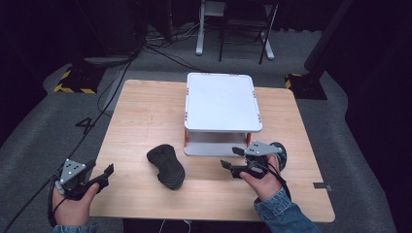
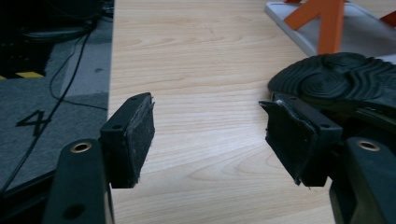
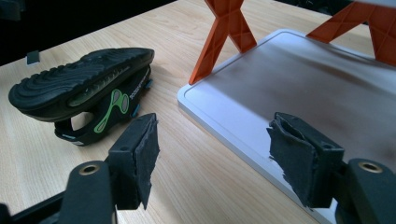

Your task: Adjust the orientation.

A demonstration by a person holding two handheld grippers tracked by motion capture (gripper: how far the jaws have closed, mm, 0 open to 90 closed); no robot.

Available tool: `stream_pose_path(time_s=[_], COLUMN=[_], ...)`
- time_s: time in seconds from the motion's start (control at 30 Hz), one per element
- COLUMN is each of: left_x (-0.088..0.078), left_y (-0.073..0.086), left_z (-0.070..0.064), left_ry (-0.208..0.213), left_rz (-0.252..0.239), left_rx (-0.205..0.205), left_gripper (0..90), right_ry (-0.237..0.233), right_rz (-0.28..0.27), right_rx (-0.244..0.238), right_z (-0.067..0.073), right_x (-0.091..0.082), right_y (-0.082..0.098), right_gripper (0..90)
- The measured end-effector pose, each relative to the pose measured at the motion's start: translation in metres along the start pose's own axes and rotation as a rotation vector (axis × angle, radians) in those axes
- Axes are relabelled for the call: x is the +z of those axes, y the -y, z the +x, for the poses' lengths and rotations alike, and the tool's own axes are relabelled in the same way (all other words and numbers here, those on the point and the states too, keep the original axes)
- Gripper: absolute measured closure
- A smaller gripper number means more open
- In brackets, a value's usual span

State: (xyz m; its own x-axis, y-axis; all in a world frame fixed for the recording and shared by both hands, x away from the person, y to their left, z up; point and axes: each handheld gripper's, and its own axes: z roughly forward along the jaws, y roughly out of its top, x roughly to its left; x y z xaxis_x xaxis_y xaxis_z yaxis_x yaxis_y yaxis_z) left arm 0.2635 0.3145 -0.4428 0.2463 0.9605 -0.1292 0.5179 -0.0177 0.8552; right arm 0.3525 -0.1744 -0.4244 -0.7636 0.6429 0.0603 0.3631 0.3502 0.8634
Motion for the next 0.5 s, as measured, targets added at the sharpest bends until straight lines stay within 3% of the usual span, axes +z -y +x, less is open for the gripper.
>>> stream_pose_path(time_s=[0.07,0.1,0.2,0.3,0.37,0.47,0.5], left_x=[0.002,0.002,0.005,0.008,0.009,0.014,0.018], left_y=[-0.003,-0.003,-0.008,-0.013,-0.014,-0.014,-0.013], left_z=[-0.007,-0.007,-0.021,-0.043,-0.048,-0.062,-0.068], left_ry=[0.06,0.06,0.138,0.196,0.205,0.27,0.294], left_rz=[0.0,0.0,0.006,0.032,0.035,0.066,0.091], left_rx=[-0.018,-0.018,-0.011,0.038,0.048,0.053,0.072], left_gripper=[34.7,35.5,36.1,37.4,37.9,44.1,50.1], right_ry=[0.004,0.004,0.002,-0.014,-0.015,-0.026,-0.029], right_rz=[0.005,0.005,0.008,0.014,0.017,0.027,0.029], right_rx=[0.011,0.011,0.016,0.02,0.016,0.013,0.012], right_z=[-0.001,-0.001,0.0,0.003,0.004,0.006,0.007], right_x=[0.0,0.0,0.0,0.003,0.003,0.006,0.007], right_y=[0.002,0.002,0.004,0.005,0.005,0.007,0.007], right_gripper=[32.9,32.9,32.9,32.9,32.9,32.9,32.9])
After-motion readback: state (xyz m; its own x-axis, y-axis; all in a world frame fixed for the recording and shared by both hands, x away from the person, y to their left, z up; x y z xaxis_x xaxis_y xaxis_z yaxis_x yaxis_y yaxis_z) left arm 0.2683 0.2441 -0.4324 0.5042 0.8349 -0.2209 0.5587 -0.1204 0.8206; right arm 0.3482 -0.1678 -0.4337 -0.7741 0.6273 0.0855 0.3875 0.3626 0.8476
